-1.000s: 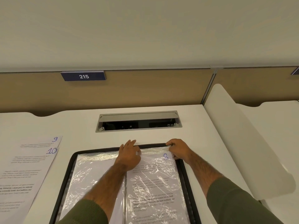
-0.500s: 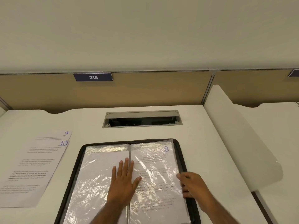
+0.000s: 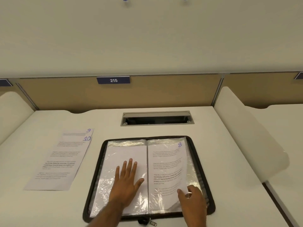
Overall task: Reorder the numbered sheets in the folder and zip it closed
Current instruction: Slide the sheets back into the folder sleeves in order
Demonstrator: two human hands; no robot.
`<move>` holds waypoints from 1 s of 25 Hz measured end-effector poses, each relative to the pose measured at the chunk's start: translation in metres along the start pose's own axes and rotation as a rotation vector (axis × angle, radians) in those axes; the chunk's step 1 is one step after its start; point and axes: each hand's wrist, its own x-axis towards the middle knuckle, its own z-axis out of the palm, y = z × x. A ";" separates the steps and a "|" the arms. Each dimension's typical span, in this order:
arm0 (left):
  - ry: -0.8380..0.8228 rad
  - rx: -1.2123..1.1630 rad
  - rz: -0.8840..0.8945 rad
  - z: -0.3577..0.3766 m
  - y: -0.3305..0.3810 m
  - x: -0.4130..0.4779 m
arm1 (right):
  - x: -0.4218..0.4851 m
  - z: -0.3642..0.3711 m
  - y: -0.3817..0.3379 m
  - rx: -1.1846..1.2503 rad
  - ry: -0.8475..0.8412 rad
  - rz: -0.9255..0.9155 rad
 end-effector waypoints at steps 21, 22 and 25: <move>0.039 0.045 -0.097 -0.066 -0.235 -0.111 | -0.152 0.230 -0.087 -0.722 -0.183 -0.787; 0.027 0.038 -0.113 -0.065 -0.241 -0.114 | -0.149 0.237 -0.083 -0.761 -0.215 -0.786; -0.015 0.028 -0.149 -0.065 -0.256 -0.115 | -0.135 0.254 -0.087 -0.837 -0.254 -0.750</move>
